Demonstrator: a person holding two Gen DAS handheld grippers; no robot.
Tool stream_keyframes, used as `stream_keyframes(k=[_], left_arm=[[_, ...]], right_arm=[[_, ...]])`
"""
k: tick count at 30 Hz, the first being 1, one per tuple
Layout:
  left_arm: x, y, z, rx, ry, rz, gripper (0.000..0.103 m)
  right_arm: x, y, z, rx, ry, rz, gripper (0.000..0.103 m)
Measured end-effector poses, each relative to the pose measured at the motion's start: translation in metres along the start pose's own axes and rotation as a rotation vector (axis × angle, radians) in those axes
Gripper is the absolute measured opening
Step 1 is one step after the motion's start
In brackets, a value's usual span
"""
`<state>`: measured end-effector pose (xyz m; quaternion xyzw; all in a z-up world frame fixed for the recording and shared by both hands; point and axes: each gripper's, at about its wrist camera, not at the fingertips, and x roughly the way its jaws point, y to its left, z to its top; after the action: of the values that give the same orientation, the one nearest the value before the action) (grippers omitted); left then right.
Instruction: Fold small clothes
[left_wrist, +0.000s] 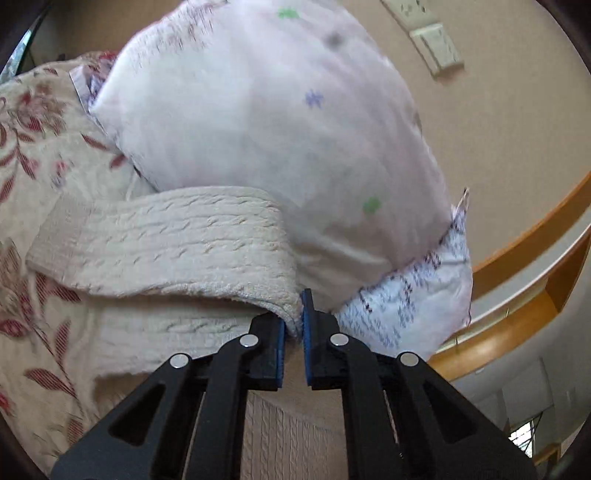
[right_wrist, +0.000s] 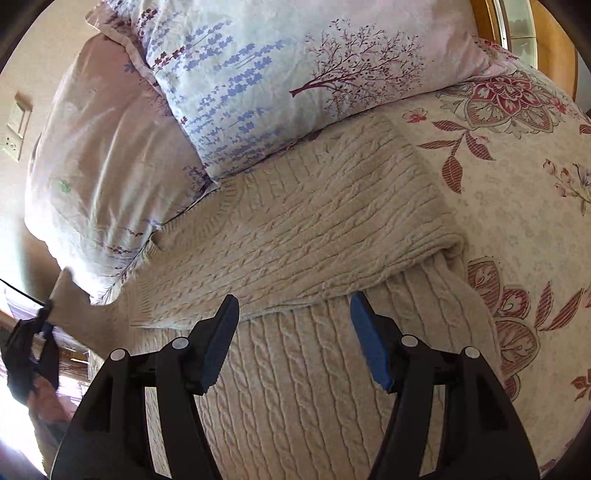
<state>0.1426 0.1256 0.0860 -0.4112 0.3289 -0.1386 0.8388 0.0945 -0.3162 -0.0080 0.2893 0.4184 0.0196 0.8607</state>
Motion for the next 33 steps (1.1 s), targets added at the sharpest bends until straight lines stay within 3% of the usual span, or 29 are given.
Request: stream_keyframes(k=[4,6,9,10,11,16,18,20,22,26,28,31,33], left_arm=[[0.062,0.016,-0.052,-0.027,0.189,0.070,0.008],[0.075,0.030,-0.066,-0.086,0.239,0.096,0.009],[0.067,0.045,-0.060,-0.168,0.203,0.061,0.018],[0.061,0.047,-0.054,-0.179,0.174,0.065,0.032],[0.057,0.047,-0.048,-0.186,0.150,0.073,0.040],[0.040,0.077,-0.018,-0.301,0.052,0.116,0.040],[0.033,0.088,-0.006,-0.361,0.011,0.131,0.034],[0.032,0.095,0.004,-0.401,-0.014,0.130,0.014],[0.033,0.093,0.012,-0.400,-0.019,0.121,0.009],[0.050,0.044,0.025,-0.244,-0.021,0.056,0.008],[0.065,0.001,0.021,-0.106,0.000,-0.004,0.008],[0.092,-0.068,-0.008,0.171,0.082,-0.052,0.008],[0.122,-0.107,-0.045,0.384,0.212,-0.028,0.012]], right_arm=[[0.003,0.001,-0.005,-0.005,0.029,0.007,0.065],[0.003,0.001,-0.007,-0.010,0.037,0.007,0.065],[0.000,-0.001,-0.009,-0.024,0.035,0.004,0.065],[-0.001,-0.003,-0.010,-0.023,0.034,0.004,0.065],[-0.001,-0.004,-0.010,-0.020,0.036,0.009,0.065],[-0.002,0.008,-0.010,-0.053,0.046,0.060,0.065],[-0.001,0.021,-0.011,-0.100,0.049,0.072,0.065],[0.002,0.032,-0.011,-0.133,0.055,0.089,0.065],[0.004,0.037,-0.011,-0.139,0.062,0.103,0.065],[0.004,0.032,-0.011,-0.128,0.065,0.106,0.065],[0.000,0.025,-0.009,-0.109,0.053,0.105,0.065],[-0.007,0.012,-0.003,-0.066,0.026,0.108,0.065],[-0.013,-0.003,0.002,-0.018,0.006,0.113,0.065]])
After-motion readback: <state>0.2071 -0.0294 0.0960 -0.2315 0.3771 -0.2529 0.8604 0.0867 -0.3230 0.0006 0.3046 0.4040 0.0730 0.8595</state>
